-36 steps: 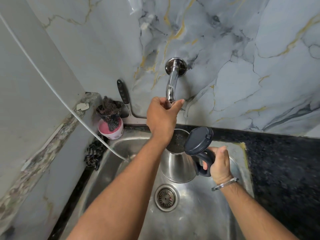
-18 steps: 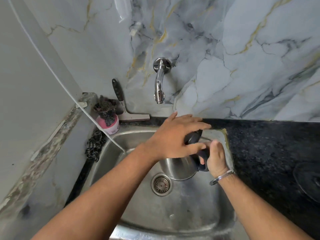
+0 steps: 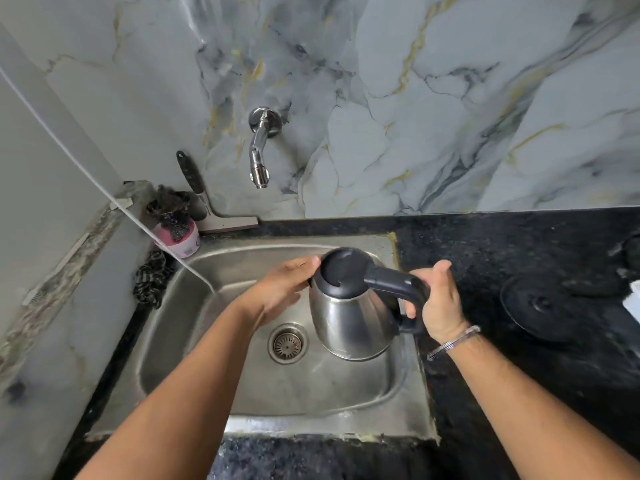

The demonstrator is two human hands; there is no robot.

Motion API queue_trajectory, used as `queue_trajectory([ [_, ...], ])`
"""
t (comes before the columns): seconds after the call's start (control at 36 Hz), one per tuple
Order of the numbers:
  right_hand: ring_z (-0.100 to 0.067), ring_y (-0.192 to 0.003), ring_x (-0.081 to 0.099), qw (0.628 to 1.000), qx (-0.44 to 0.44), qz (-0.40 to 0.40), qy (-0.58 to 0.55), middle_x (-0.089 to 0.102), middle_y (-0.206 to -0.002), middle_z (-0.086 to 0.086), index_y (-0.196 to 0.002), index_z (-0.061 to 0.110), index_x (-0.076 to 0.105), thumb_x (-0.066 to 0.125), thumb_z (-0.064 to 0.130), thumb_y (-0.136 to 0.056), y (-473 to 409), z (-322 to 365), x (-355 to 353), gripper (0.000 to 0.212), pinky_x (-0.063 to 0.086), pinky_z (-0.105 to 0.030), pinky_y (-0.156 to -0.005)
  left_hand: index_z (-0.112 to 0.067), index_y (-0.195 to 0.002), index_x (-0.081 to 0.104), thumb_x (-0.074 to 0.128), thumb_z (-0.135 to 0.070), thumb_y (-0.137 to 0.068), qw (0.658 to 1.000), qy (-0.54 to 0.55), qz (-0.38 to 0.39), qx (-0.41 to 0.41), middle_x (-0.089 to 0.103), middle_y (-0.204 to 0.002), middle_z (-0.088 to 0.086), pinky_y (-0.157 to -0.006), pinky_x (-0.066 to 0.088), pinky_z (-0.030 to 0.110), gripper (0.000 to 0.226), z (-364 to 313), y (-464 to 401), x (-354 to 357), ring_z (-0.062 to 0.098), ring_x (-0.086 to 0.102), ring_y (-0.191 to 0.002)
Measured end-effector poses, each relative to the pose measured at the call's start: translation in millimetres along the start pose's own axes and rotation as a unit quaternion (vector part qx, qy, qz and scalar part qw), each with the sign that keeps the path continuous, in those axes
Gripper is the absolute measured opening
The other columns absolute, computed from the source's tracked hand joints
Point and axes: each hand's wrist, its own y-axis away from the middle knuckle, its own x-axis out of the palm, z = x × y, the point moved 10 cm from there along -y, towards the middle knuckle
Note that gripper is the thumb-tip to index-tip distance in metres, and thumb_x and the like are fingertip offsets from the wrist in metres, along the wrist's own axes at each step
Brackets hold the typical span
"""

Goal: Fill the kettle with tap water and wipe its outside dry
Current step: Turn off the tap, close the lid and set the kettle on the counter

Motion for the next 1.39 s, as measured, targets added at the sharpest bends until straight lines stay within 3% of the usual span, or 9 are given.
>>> queue_trajectory([
  [0.08,-0.027,-0.036,0.045,1.0,0.004,0.003,0.014,0.047,-0.037,-0.013,-0.043,0.02,0.058,0.011,0.087,-0.075,0,-1,-35,0.088,0.04,-0.049,-0.044,-0.056,-0.119,0.074,0.057,-0.067,-0.087,1.0,-0.025,-0.01,-0.008,0.072,-0.135,-0.021,-0.123,0.015,0.053,0.038,1,-4,34,0.018,0.045,-0.148],
  [0.22,-0.024,-0.037,0.045,0.999,0.009,0.013,0.038,0.047,-0.036,-0.018,-0.041,0.008,0.051,0.012,0.093,-0.068,4,-7,-106,0.098,0.039,-0.044,-0.048,-0.029,-0.141,0.065,0.047,-0.043,-0.109,0.998,0.01,-0.044,0.049,0.069,-0.144,-0.007,-0.101,0.037,0.022,0.039,-7,-20,112,0.003,0.058,-0.13],
  [0.36,-0.024,-0.038,0.045,0.999,0.004,-0.01,0.054,0.045,-0.037,-0.027,-0.039,-0.003,0.045,0.011,0.097,-0.061,3,-11,-191,0.108,0.039,-0.035,-0.05,-0.026,-0.129,0.072,0.026,-0.035,-0.116,0.993,0.035,-0.059,0.096,0.076,-0.131,-0.008,-0.108,0.044,0.023,0.049,-24,-57,191,0.005,0.065,-0.129],
  [0.53,-0.024,-0.04,0.044,0.998,0.025,-0.047,0.027,0.046,-0.039,-0.019,-0.042,-0.009,0.043,0.006,0.091,-0.069,-5,-34,-287,0.109,0.041,-0.027,-0.052,-0.033,-0.114,0.076,0.036,-0.037,-0.113,0.989,0.039,-0.111,0.095,0.081,-0.114,-0.012,-0.099,0.054,0.026,0.04,-39,-111,271,0.002,0.072,-0.112],
  [0.92,-0.018,-0.041,0.046,0.985,0.064,-0.161,0.017,0.05,-0.036,-0.002,-0.048,0.001,0.051,0.008,0.089,-0.069,-34,-74,-400,0.101,0.043,-0.014,-0.049,-0.019,-0.125,0.073,0.04,-0.029,-0.115,0.985,0.022,-0.118,0.127,0.077,-0.115,-0.005,-0.085,0.057,0.017,0.036,-55,-193,356,-0.002,0.072,-0.101],
  [1.06,0.006,-0.042,0.052,0.976,0.052,-0.21,0.014,0.049,-0.051,-0.003,-0.081,0.0,0.059,0.014,0.089,-0.061,-36,-78,-416,0.102,0.039,-0.003,-0.05,-0.007,-0.136,0.067,0.036,-0.023,-0.116,0.98,-0.004,-0.12,0.157,0.076,-0.125,0.001,-0.098,0.055,0.02,0.041,-51,-193,357,0.0,0.071,-0.112],
  [1.19,-0.014,-0.045,0.052,0.968,0.085,-0.235,0.013,0.057,-0.046,0.003,-0.088,-0.007,0.064,0.027,0.096,-0.06,-40,-104,-439,0.113,0.043,-0.02,-0.045,-0.028,-0.129,0.068,0.039,-0.028,-0.113,0.98,0.005,-0.116,0.159,0.071,-0.139,0.009,-0.119,0.044,0.042,0.033,-40,-194,370,0.02,0.061,-0.137],
  [1.28,-0.003,-0.051,0.056,0.963,0.058,-0.258,0.052,0.054,-0.053,-0.001,-0.082,-0.01,0.065,0.032,0.059,-0.09,-37,-96,-441,0.077,0.042,-0.015,-0.052,-0.025,-0.134,0.068,0.039,-0.033,-0.11,0.98,0.009,-0.117,0.16,0.068,-0.144,0.009,-0.125,0.037,0.051,0.038,-37,-195,374,0.027,0.052,-0.147],
  [1.39,0.002,-0.043,0.053,0.961,0.05,-0.268,0.038,0.056,-0.047,0.009,-0.081,-0.006,0.064,0.038,0.04,-0.082,-39,-99,-440,0.053,0.039,-0.014,-0.042,-0.009,-0.138,0.068,0.039,-0.036,-0.107,0.979,0.001,-0.134,0.156,0.067,-0.146,0.011,-0.126,0.036,0.053,0.05,-37,-192,373,0.03,0.048,-0.15],
])
